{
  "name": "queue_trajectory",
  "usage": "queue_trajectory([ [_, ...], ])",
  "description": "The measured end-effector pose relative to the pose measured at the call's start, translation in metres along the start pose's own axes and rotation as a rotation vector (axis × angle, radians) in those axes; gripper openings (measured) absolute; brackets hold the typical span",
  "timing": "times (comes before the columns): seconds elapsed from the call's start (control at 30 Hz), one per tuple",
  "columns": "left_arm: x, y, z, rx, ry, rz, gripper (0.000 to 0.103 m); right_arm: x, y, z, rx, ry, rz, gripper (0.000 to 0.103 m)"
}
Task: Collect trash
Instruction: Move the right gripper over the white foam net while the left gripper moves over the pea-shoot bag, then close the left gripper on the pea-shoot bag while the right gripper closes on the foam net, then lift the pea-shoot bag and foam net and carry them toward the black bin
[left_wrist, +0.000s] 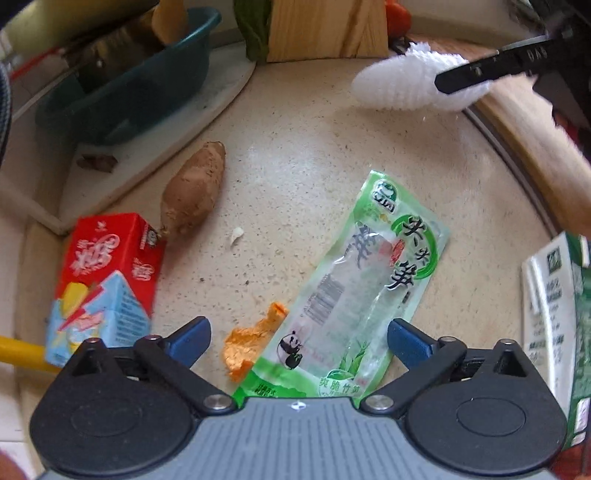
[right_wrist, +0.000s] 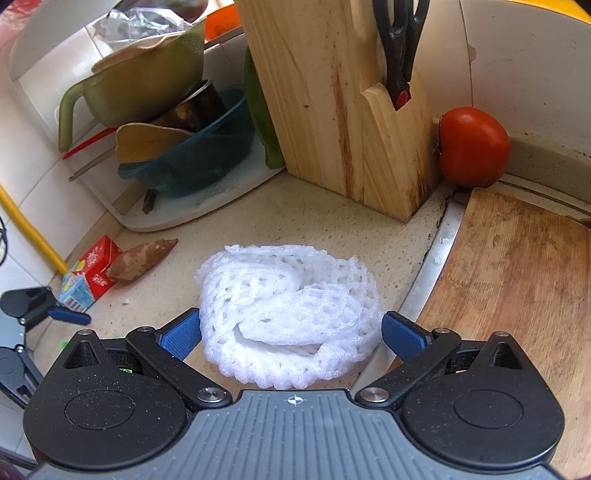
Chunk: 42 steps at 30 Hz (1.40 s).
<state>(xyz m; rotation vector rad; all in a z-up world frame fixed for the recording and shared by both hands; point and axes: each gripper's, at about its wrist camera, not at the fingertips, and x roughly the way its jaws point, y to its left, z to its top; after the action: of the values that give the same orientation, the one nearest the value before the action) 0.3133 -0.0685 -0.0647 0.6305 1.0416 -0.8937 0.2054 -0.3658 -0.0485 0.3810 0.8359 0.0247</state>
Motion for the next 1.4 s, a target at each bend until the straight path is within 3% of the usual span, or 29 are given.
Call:
queue_trajectory([
  [0.13, 0.002, 0.0, 0.0, -0.053, -0.015, -0.016, 0.088, 0.0, -0.002, 0.001, -0.001, -0.006, 0.001, 0.101],
  [0.2, -0.004, -0.006, -0.004, -0.072, -0.019, -0.009, 0.077, 0.001, -0.002, 0.002, -0.006, -0.003, 0.004, 0.098],
  [0.27, -0.01, -0.011, -0.005, -0.093, -0.017, -0.005, 0.057, 0.003, 0.0, 0.003, -0.023, 0.006, -0.002, 0.089],
  [0.37, -0.012, -0.017, -0.004, -0.117, -0.026, 0.007, 0.045, 0.004, 0.002, 0.005, -0.034, 0.015, 0.01, 0.082],
  [0.43, -0.014, -0.019, -0.005, -0.15, -0.037, 0.019, 0.039, 0.007, 0.004, 0.005, -0.041, 0.029, 0.01, 0.082],
  [0.53, -0.019, -0.019, -0.011, -0.209, -0.062, 0.044, 0.011, 0.011, 0.005, 0.004, -0.032, 0.042, 0.014, 0.083],
  [0.57, -0.022, -0.016, -0.015, -0.241, -0.072, 0.039, 0.008, 0.01, 0.005, 0.005, -0.032, 0.039, 0.012, 0.087],
  [0.8, -0.025, -0.017, -0.031, -0.335, -0.141, 0.018, 0.004, 0.014, 0.013, 0.012, -0.049, 0.038, -0.01, 0.101],
  [1.03, -0.027, -0.01, -0.041, -0.421, -0.188, -0.018, 0.004, 0.036, 0.028, 0.015, -0.119, 0.06, -0.031, 0.101],
  [1.2, -0.028, -0.007, -0.048, -0.492, -0.215, -0.038, 0.004, 0.049, 0.037, 0.014, -0.141, 0.072, -0.048, 0.081],
  [1.4, -0.03, -0.005, -0.055, -0.548, -0.234, -0.052, 0.004, 0.036, 0.037, 0.006, -0.11, 0.076, -0.013, 0.065],
])
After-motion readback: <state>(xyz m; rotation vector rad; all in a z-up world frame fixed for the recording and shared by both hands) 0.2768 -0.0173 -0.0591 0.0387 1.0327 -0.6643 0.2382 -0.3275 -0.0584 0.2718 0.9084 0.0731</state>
